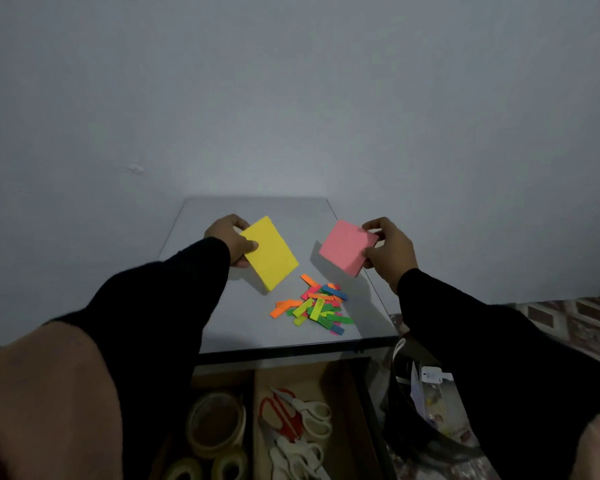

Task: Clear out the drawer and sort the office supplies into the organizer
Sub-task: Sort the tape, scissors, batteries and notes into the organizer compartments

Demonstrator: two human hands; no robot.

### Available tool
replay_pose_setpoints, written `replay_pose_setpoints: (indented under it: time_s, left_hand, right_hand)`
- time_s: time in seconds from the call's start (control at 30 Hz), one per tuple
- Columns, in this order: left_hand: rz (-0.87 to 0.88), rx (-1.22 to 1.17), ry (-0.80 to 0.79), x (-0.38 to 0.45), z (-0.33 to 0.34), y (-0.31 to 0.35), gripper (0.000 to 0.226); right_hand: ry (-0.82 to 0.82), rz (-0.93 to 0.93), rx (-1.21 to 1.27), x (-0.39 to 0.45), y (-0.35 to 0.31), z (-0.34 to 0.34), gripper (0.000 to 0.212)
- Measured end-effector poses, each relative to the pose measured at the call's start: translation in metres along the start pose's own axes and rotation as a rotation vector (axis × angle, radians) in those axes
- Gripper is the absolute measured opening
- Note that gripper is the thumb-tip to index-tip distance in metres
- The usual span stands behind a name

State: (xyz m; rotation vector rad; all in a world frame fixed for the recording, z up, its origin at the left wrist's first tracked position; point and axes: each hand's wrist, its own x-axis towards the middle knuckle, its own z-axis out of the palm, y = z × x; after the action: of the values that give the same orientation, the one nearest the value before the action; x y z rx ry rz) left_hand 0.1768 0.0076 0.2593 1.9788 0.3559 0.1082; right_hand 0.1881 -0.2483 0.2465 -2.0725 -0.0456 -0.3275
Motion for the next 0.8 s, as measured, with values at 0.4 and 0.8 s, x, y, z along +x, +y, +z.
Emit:
replay_pose_setpoints:
  time_s: [0.4,0.8]
  left_hand:
    - [0.036,-0.199,-0.112,-0.149,-0.021,-0.034,0.034]
    - [-0.029,-0.261,-0.183,-0.252,-0.02,-0.097,0.036]
  right_hand:
    - [-0.2,-0.004,0.045,-0.124,-0.026,-0.042,0.037]
    - [-0.408,-0.044,-0.102,-0.219,-0.001,-0.049,0.037]
